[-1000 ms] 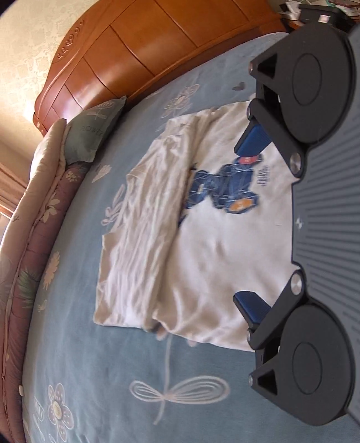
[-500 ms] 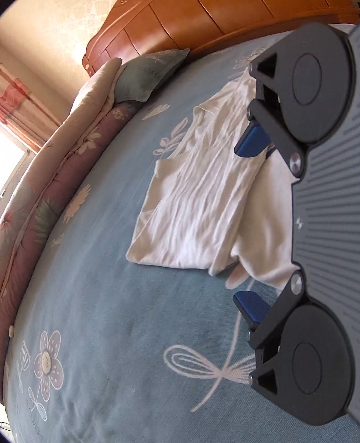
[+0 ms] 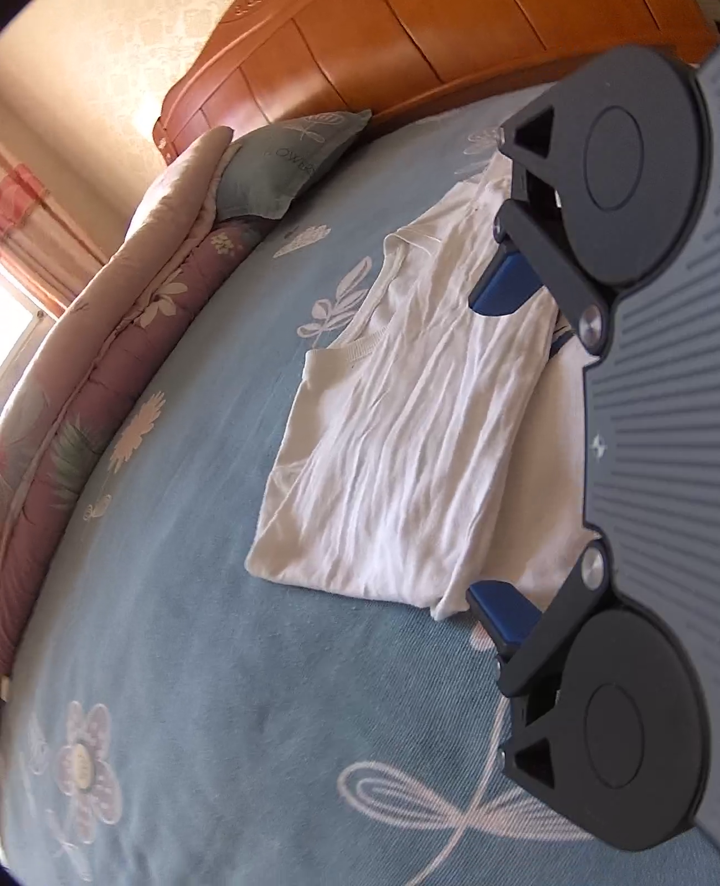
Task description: Fold clothes
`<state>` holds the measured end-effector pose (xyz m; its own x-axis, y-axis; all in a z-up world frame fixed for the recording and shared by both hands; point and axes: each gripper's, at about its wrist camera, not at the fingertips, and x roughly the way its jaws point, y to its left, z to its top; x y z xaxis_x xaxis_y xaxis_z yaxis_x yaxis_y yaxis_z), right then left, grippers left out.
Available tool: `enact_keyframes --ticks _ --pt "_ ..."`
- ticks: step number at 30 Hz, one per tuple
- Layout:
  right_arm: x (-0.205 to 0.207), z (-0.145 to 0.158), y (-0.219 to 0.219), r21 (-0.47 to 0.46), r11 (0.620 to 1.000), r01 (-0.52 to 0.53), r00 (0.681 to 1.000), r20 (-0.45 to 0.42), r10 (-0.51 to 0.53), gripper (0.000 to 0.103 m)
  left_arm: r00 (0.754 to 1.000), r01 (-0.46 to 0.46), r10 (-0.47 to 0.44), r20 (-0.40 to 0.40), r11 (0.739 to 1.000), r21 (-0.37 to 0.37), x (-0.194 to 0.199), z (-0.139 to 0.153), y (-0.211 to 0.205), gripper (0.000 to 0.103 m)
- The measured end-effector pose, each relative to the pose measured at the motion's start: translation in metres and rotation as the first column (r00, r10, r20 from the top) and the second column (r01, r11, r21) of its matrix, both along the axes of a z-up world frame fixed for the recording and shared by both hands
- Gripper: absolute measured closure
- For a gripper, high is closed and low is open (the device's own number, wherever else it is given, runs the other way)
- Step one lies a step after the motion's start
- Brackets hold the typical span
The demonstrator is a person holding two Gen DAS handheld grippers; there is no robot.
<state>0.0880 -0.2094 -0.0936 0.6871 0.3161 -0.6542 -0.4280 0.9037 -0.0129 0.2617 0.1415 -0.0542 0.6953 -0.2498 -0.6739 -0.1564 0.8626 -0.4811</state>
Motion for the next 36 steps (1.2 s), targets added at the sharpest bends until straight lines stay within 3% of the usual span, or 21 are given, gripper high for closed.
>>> enact_keyframes --ticks 4,7,10,13,16,20,25,31,36 --pt "0.000 0.000 0.000 0.000 1.000 0.003 1.000 0.000 -0.003 0.000 0.992 0.119 -0.122 0.033 0.991 0.065 -0.035 0.028 -0.021 0.001" --pt "0.000 0.000 0.000 0.001 1.000 0.003 1.000 0.001 -0.003 0.000 0.976 0.210 -0.217 0.037 0.968 0.135 -0.072 0.036 -0.045 0.001" --pt "0.000 0.000 0.000 -0.001 1.000 0.003 1.000 0.002 -0.003 0.000 0.956 0.276 -0.292 0.041 0.935 0.222 -0.112 0.032 -0.072 0.001" --pt "-0.001 0.004 0.001 -0.004 1.000 0.009 1.000 -0.003 -0.009 0.000 0.953 0.267 -0.298 0.052 0.910 0.318 -0.148 0.016 -0.096 0.001" --pt "-0.005 0.009 -0.004 0.046 0.999 0.010 1.000 0.012 -0.010 0.000 0.962 0.251 -0.272 0.033 0.924 0.289 -0.170 -0.004 -0.102 0.001" --pt "-0.007 0.006 -0.012 0.103 0.995 -0.007 0.999 -0.036 0.011 0.000 0.976 0.213 -0.214 -0.030 0.932 0.292 -0.182 -0.024 -0.100 0.001" --pt "-0.027 0.000 -0.034 0.030 0.999 -0.025 1.000 -0.016 0.025 0.000 0.984 0.170 -0.176 0.001 0.949 0.267 -0.195 -0.027 -0.090 0.001" --pt "-0.050 0.005 -0.065 0.091 0.995 -0.030 0.999 -0.017 0.032 0.000 0.986 0.155 -0.167 0.029 0.957 0.246 -0.199 -0.029 -0.087 0.001" --pt "-0.061 0.023 -0.048 0.167 0.983 -0.081 0.996 -0.013 0.084 0.000 0.984 0.161 -0.173 0.041 0.964 0.211 -0.200 -0.029 -0.081 0.001"
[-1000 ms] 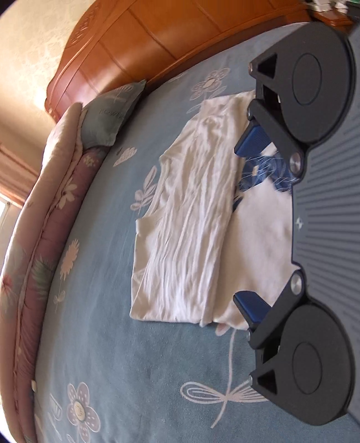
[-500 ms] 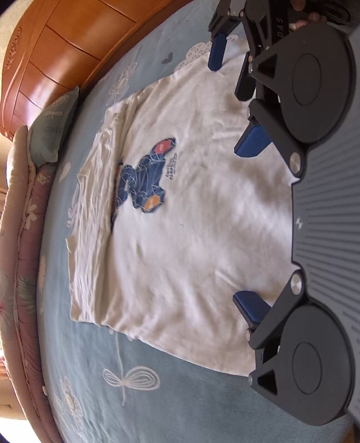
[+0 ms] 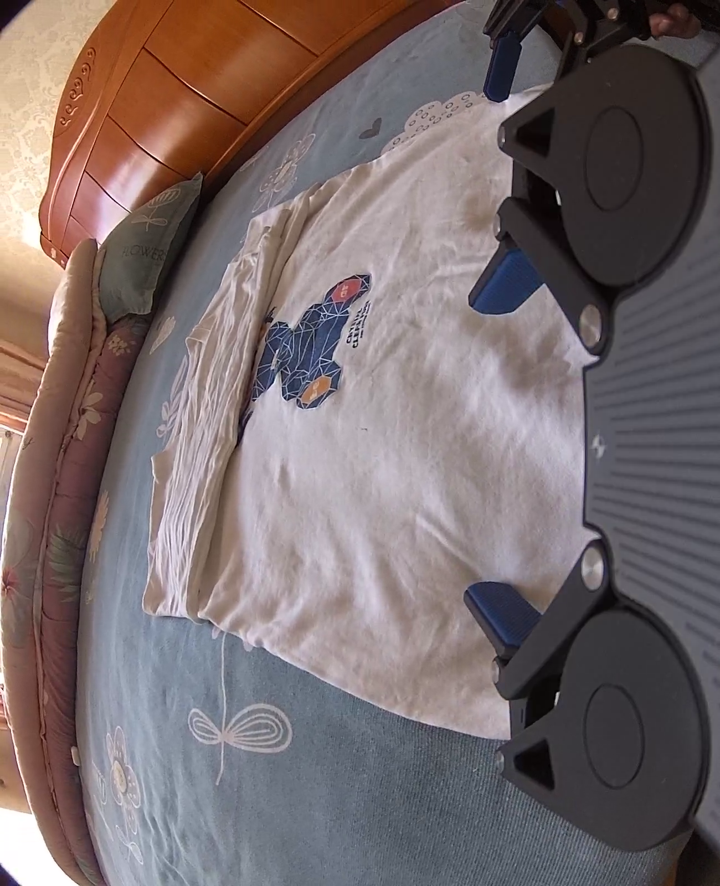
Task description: Fold clothes
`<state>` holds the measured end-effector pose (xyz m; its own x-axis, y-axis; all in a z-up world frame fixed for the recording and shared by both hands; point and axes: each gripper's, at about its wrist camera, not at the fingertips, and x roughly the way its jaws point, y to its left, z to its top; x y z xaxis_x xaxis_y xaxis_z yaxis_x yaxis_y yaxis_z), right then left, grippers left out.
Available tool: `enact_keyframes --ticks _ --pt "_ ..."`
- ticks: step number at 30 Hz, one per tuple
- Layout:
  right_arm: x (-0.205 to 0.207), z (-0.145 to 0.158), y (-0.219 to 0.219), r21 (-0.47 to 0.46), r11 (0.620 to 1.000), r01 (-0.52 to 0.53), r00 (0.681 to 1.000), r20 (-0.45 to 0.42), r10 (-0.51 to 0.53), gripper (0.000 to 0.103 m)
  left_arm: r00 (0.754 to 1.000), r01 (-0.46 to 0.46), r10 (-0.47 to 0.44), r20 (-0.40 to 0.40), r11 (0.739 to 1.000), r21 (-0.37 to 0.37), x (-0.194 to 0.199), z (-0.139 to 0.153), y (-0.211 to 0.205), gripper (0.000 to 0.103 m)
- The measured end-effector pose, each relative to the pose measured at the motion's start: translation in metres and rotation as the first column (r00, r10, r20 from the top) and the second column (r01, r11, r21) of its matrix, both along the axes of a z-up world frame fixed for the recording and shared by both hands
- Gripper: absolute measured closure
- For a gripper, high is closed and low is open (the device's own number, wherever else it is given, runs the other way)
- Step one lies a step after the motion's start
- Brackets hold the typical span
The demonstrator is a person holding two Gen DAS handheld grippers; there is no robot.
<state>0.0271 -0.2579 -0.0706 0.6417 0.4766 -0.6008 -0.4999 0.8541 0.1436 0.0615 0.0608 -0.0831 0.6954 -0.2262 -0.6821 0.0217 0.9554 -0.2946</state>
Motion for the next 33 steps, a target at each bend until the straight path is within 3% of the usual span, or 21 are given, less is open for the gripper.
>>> enact_keyframes --ticks 3,9,14,18,21,23,29,33 --pt "-0.001 0.000 0.022 -0.011 0.998 -0.055 0.998 -0.026 0.055 0.000 1.000 0.014 -0.014 0.003 1.000 -0.008 -0.001 0.000 0.002 0.001" --pt "-0.015 -0.014 0.003 -0.084 0.996 0.041 0.994 -0.097 -0.049 0.000 1.000 0.019 -0.019 0.013 0.999 -0.033 -0.001 -0.001 0.006 0.001" --pt "-0.026 -0.015 -0.018 0.001 0.998 0.061 0.992 -0.112 -0.061 0.000 1.000 0.018 -0.018 -0.014 1.000 0.020 -0.001 0.005 0.000 0.001" --pt "-0.025 -0.016 -0.010 -0.014 0.997 0.070 0.992 -0.103 -0.071 0.000 0.999 0.041 -0.041 -0.006 0.996 0.079 -0.008 0.013 -0.002 0.001" --pt "-0.024 -0.017 -0.005 -0.033 0.997 0.070 0.993 -0.096 -0.073 0.000 0.998 -0.018 0.020 -0.067 0.999 0.033 -0.007 0.002 0.015 0.001" --pt "-0.024 -0.018 -0.005 -0.031 0.997 0.073 0.993 -0.091 -0.075 0.000 0.998 -0.037 0.038 -0.054 0.999 0.015 -0.013 0.004 0.022 0.001" --pt "-0.020 -0.012 -0.012 0.029 0.995 0.098 0.990 -0.102 -0.094 0.000 0.999 -0.012 0.014 -0.037 0.999 0.046 -0.019 0.012 0.016 0.001" --pt "0.004 0.007 -0.017 0.103 0.987 0.123 0.992 -0.047 -0.119 0.000 0.997 -0.010 0.015 -0.072 0.997 0.070 -0.013 0.004 0.012 0.001"
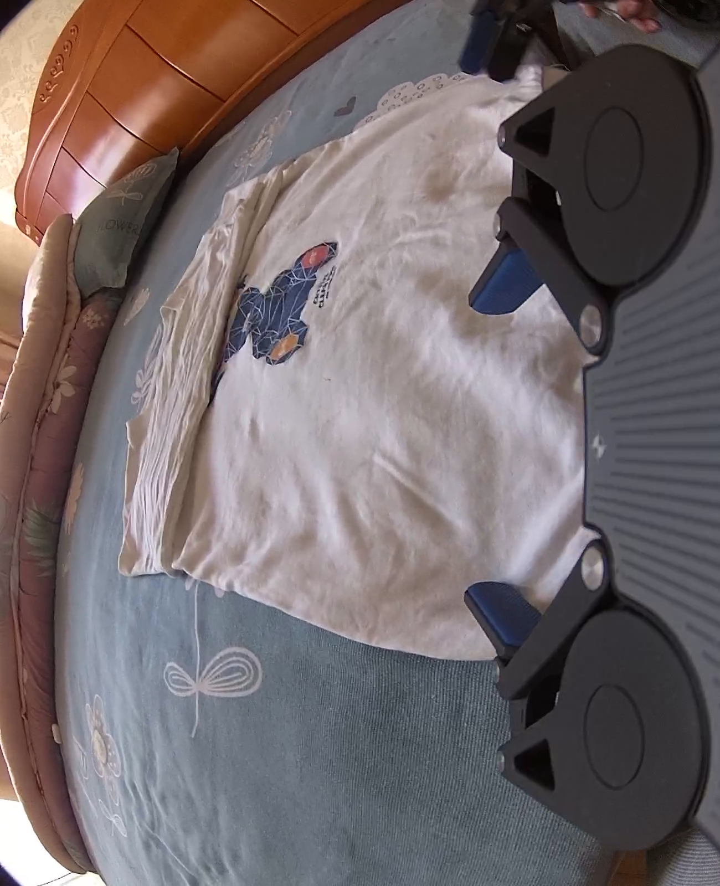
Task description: Fold clothes
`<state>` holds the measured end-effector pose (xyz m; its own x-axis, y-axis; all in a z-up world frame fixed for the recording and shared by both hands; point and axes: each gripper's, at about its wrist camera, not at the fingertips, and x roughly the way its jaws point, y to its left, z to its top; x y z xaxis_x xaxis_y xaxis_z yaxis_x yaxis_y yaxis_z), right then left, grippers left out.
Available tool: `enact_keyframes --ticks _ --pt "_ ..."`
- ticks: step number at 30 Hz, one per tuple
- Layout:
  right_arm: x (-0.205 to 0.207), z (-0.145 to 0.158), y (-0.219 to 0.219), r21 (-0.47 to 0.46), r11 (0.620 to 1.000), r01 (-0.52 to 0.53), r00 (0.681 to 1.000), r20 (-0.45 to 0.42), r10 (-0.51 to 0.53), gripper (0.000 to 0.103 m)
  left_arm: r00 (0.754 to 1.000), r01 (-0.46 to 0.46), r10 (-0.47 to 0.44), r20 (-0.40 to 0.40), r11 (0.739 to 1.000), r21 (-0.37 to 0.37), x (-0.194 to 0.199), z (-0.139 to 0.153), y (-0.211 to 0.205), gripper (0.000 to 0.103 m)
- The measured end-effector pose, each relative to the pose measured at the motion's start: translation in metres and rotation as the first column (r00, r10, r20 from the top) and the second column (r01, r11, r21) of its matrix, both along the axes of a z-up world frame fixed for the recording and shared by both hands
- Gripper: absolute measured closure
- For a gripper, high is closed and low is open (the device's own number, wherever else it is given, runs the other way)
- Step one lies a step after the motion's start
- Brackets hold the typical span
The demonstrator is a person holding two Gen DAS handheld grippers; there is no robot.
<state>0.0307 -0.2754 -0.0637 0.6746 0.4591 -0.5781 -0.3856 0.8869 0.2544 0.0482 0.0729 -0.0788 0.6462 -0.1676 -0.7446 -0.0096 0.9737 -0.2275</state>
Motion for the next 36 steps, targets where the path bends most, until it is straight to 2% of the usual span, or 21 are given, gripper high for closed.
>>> enact_keyframes --ticks 5,8,11,14,18,23,26,30,34,36 --pt "0.062 0.013 0.001 0.059 0.998 -0.001 0.999 0.043 -0.002 0.000 1.000 0.006 -0.006 -0.004 1.000 0.025 0.001 -0.001 -0.003 0.001" --pt "0.104 0.004 0.006 0.091 0.996 -0.004 1.000 -0.024 0.006 0.000 1.000 0.012 -0.011 -0.007 0.999 0.038 0.001 -0.002 -0.004 0.001" --pt "0.128 -0.017 0.008 0.086 0.996 0.031 0.994 -0.112 -0.021 0.000 1.000 0.012 -0.012 -0.015 0.999 0.046 0.002 -0.001 -0.005 0.001" --pt "0.128 -0.024 -0.005 0.087 0.991 0.105 0.990 -0.105 -0.095 0.000 1.000 0.008 -0.007 -0.023 0.999 0.047 0.004 -0.001 -0.005 0.001" --pt "0.125 -0.023 -0.021 0.115 0.985 0.125 0.988 -0.109 -0.113 0.000 0.999 0.004 -0.002 -0.051 0.999 0.034 0.011 0.004 -0.006 0.001" --pt "0.112 -0.009 -0.014 0.103 0.992 0.079 0.997 -0.020 -0.077 0.000 0.999 0.038 -0.038 -0.003 0.999 -0.006 0.023 0.021 -0.013 0.001" --pt "0.114 -0.008 -0.005 0.102 0.993 0.056 0.998 -0.019 -0.054 0.000 0.998 0.055 -0.055 -0.016 0.997 0.049 0.034 0.018 -0.026 0.001" --pt "0.120 -0.013 0.002 0.072 0.995 0.065 0.996 -0.063 -0.061 0.000 0.996 0.051 -0.045 -0.080 0.996 0.076 0.038 -0.001 -0.031 0.001" --pt "0.125 -0.020 -0.001 0.063 0.994 0.093 0.990 -0.111 -0.085 0.000 0.992 0.115 -0.098 -0.085 0.968 0.221 0.024 -0.004 -0.043 0.001" --pt "0.125 -0.020 -0.003 0.074 0.992 0.101 0.988 -0.121 -0.092 0.000 0.990 0.114 -0.091 -0.108 0.965 0.237 0.023 -0.001 -0.044 0.001"
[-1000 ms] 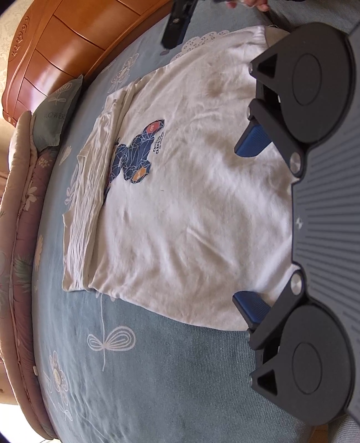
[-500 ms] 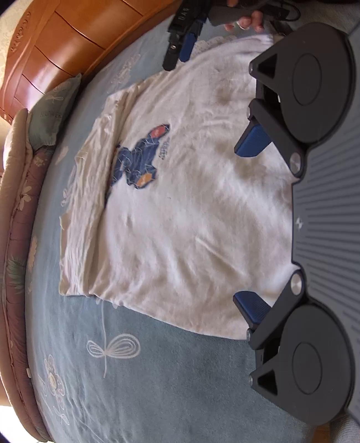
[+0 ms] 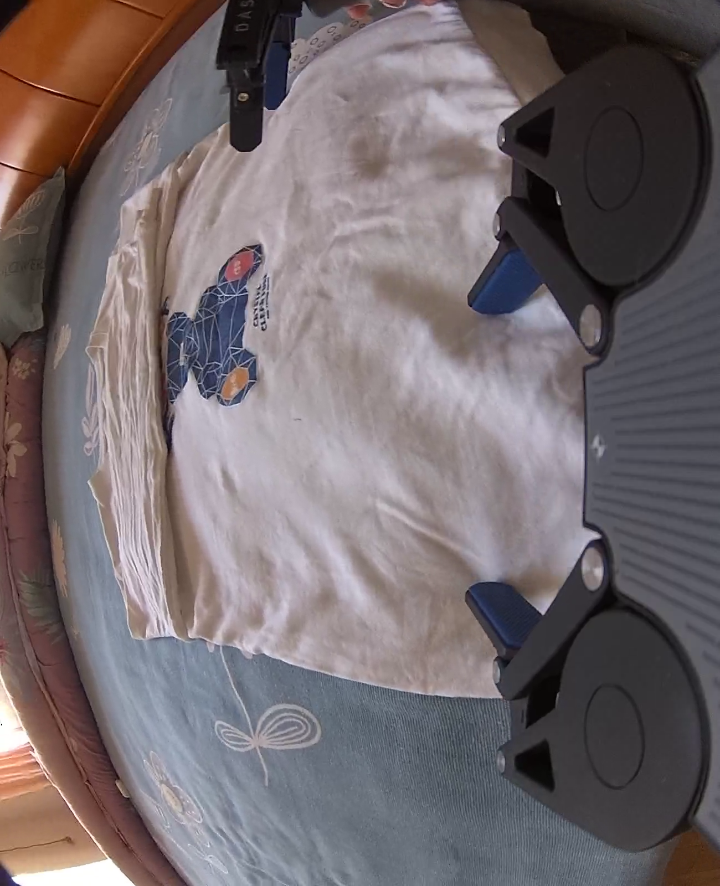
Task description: Fold clothes
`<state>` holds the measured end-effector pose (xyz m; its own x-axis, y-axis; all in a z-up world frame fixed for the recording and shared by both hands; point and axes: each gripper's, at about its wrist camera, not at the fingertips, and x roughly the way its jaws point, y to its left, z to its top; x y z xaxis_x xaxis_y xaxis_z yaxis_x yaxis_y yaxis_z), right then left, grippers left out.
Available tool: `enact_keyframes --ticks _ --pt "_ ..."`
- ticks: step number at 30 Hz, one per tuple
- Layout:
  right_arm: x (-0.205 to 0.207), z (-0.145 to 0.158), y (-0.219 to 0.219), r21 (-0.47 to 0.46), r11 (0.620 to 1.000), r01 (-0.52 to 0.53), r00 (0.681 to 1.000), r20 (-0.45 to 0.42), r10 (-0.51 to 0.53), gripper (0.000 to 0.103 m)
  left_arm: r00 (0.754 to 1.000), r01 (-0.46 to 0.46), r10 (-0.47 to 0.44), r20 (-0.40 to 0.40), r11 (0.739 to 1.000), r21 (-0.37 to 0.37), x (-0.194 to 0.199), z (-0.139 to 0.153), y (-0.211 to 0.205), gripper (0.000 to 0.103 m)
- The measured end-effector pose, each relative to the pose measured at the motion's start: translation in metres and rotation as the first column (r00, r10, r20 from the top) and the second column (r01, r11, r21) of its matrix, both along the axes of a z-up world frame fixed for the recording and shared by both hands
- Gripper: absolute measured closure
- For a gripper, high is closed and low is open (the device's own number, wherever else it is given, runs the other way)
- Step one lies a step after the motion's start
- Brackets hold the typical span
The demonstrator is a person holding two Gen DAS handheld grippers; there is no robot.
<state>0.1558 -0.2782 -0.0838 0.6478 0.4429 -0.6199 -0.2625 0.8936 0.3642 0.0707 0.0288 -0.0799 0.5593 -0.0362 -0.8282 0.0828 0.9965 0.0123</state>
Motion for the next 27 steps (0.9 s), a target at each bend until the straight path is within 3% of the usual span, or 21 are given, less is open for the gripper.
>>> enact_keyframes --ticks 4,9,14,16,22,27 --pt "-0.001 0.001 -0.001 0.005 1.000 0.003 1.000 -0.005 -0.003 0.000 0.999 -0.011 0.010 0.031 0.999 0.039 0.007 0.013 -0.008 0.001" --pt "-0.003 0.001 -0.002 0.004 1.000 -0.008 1.000 -0.005 0.008 0.000 0.992 0.093 -0.098 0.077 0.993 0.072 0.029 0.020 -0.044 0.001" --pt "-0.003 0.002 -0.005 0.018 1.000 -0.009 1.000 -0.007 0.009 0.000 0.985 0.164 -0.170 0.037 0.979 0.125 0.039 0.007 -0.072 0.001" --pt "-0.003 0.002 -0.005 0.020 1.000 -0.008 1.000 -0.008 0.008 0.000 0.986 0.159 -0.163 0.021 0.979 0.129 0.034 0.001 -0.071 0.000" --pt "-0.005 0.002 -0.004 0.001 1.000 -0.017 1.000 -0.007 0.017 0.000 0.992 0.124 -0.123 -0.024 0.991 0.043 0.016 0.003 -0.037 0.001" --pt "-0.006 0.002 0.002 -0.037 0.999 -0.028 1.000 0.002 0.028 0.000 0.997 0.061 -0.063 0.051 0.998 0.035 0.031 0.021 -0.017 0.001"
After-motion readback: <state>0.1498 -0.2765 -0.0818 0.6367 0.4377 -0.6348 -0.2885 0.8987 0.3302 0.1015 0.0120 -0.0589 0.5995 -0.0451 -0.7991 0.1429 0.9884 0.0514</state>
